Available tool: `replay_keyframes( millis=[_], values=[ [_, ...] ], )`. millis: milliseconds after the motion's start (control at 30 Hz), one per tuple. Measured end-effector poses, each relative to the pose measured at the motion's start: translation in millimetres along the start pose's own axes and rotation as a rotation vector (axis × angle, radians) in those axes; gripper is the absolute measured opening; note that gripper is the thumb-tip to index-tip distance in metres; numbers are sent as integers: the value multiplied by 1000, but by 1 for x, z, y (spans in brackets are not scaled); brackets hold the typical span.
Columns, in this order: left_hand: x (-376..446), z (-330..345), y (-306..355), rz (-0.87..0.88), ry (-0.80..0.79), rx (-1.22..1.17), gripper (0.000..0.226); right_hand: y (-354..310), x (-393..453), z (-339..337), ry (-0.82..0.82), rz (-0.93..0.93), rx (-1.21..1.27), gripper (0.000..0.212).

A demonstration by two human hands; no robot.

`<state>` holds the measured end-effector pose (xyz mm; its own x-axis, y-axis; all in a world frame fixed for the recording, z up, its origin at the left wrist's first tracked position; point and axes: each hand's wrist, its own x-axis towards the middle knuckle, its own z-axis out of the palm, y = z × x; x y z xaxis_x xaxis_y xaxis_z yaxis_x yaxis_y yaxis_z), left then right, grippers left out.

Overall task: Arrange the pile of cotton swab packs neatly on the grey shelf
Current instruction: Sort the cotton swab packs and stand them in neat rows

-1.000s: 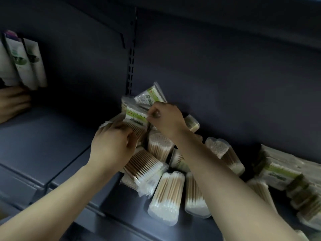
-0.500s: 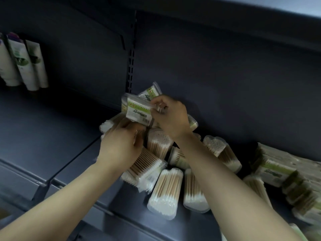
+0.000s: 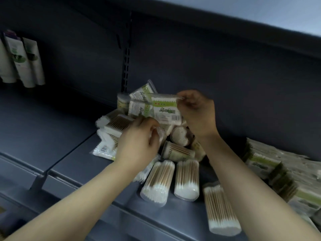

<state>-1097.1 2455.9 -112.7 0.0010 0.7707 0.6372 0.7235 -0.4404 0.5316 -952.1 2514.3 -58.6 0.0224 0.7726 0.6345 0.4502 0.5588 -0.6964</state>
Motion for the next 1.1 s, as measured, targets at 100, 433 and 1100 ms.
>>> replay_keyframes(
  millis=[100, 433, 1100],
  values=[
    [-4, 5, 11, 25, -32, -36, 28, 2, -6, -11, 5, 46, -14, 18],
    [-15, 28, 44, 54, -129, -113, 25, 19, -30, -60, 31, 71, -128, 20],
    [-16, 89, 108, 99, -233, -1, 28, 60, -70, -172, 105, 188, -223, 19]
  ],
)
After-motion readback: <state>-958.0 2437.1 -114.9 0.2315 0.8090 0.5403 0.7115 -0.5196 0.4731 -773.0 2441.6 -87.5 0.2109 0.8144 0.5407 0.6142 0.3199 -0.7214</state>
